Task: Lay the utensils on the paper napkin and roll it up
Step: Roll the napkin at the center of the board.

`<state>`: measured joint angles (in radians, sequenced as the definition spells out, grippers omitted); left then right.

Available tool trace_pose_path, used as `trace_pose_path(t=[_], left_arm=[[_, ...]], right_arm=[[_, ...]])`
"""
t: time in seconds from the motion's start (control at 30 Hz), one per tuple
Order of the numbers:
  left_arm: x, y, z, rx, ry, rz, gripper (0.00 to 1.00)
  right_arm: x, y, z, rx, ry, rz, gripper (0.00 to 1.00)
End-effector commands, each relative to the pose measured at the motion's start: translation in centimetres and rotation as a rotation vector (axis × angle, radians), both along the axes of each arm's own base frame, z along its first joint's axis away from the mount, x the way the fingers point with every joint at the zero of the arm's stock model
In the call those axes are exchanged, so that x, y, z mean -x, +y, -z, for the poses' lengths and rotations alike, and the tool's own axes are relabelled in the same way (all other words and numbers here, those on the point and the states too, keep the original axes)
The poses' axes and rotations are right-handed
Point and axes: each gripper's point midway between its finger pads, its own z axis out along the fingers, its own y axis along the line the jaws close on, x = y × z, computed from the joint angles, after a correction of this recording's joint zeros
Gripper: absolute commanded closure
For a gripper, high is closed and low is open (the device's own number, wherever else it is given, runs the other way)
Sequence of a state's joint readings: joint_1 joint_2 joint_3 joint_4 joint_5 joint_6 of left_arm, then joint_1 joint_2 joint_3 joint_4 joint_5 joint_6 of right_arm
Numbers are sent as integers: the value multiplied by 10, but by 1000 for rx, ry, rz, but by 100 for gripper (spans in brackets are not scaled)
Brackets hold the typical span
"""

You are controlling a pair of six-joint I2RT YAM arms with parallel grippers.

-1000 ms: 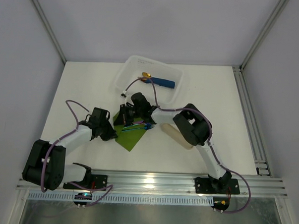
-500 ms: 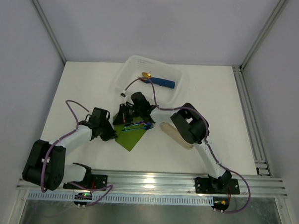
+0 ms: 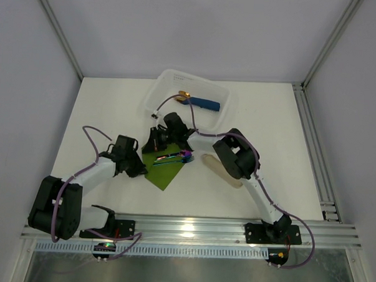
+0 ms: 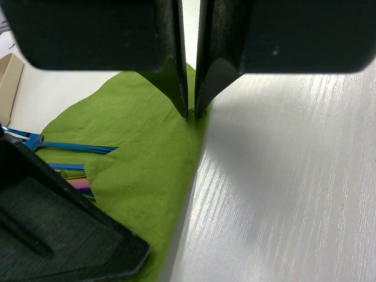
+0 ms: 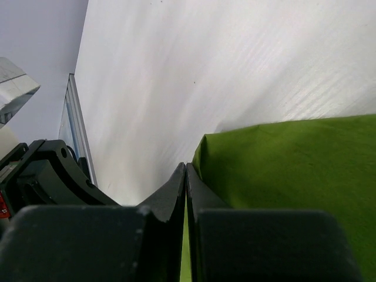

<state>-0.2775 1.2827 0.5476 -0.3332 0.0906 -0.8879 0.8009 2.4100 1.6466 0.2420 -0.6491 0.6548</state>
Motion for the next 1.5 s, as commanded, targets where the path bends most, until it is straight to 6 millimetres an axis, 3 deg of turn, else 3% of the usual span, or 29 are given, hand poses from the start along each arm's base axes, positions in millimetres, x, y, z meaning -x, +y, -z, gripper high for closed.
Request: trace_pose_path(t=[0.0,0.23,0.53,0.77,1.0,1.13,1.47], left_arm=[[-6,-3,-6,6,-14,-2,92],[-5,-3,-7,8,-15,-1,91],[-6,-4,-8,12,-16,1,92],[-6,-4,-8,13,-17,0,92],[-5,-4,-8,17,-17,-3,92],[-6,-4,-7,17,-14,-5,92],[-8,-5,-10,17,-18,-3,92]], right_arm=[[-20,2,-3,0,-54,17,96],[-21,2,11,17,-32,15,96],[-26,2,15,41,-53,30,96],[-23,4,6,15,-57,-2,96],[-22,2,-20,-8,-141,-31,94],[-10,7,-36,-82,-133,-99,94],[1,13,-31,-95,-112,-124,94]])
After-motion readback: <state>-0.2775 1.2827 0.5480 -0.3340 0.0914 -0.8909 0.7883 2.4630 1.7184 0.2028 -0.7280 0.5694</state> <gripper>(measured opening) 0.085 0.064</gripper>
